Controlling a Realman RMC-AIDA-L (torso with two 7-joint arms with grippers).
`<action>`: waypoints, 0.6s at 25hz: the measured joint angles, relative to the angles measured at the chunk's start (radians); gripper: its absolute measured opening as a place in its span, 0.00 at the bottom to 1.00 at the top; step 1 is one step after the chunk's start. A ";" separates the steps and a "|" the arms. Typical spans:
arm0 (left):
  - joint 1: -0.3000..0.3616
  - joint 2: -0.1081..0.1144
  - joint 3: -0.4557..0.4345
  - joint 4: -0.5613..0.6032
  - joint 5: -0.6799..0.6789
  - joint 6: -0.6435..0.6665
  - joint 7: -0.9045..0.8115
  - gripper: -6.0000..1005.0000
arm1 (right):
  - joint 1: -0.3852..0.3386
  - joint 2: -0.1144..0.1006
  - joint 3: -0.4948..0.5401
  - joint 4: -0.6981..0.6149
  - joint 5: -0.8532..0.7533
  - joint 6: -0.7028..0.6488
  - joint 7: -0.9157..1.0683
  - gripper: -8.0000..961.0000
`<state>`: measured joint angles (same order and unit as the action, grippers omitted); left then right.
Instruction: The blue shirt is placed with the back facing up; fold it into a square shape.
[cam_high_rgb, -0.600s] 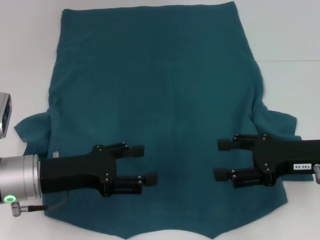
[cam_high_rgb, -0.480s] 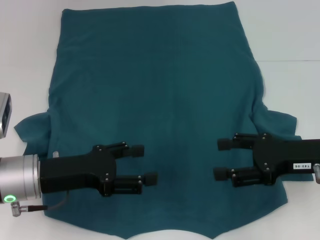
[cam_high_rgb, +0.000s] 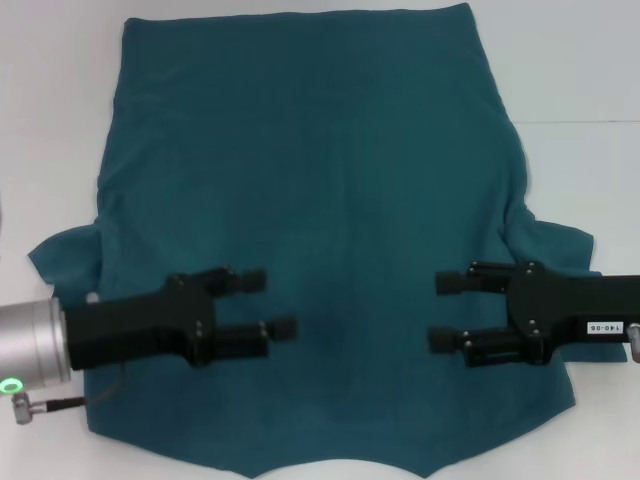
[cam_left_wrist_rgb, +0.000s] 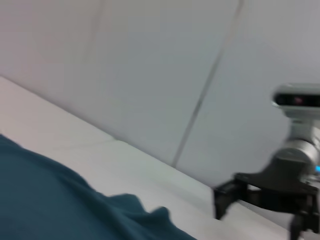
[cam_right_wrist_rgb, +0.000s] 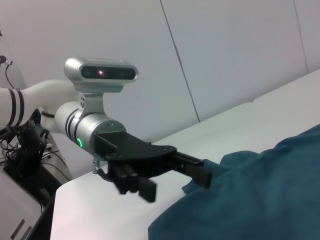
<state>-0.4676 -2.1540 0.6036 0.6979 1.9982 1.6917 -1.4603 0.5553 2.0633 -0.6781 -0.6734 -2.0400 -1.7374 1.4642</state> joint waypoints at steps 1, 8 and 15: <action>0.002 -0.001 -0.020 0.000 0.000 -0.011 -0.004 0.90 | 0.000 0.001 0.005 0.000 0.000 0.000 0.000 0.95; 0.015 0.002 -0.135 -0.004 -0.001 -0.122 -0.087 0.90 | 0.007 0.010 0.019 0.002 0.002 0.001 0.001 0.95; 0.044 0.003 -0.201 -0.002 0.000 -0.273 -0.168 0.90 | 0.013 0.014 0.029 0.023 0.035 0.019 0.002 0.95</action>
<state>-0.4234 -2.1510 0.4031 0.6961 1.9986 1.4185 -1.6287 0.5684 2.0771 -0.6489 -0.6504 -2.0055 -1.7188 1.4660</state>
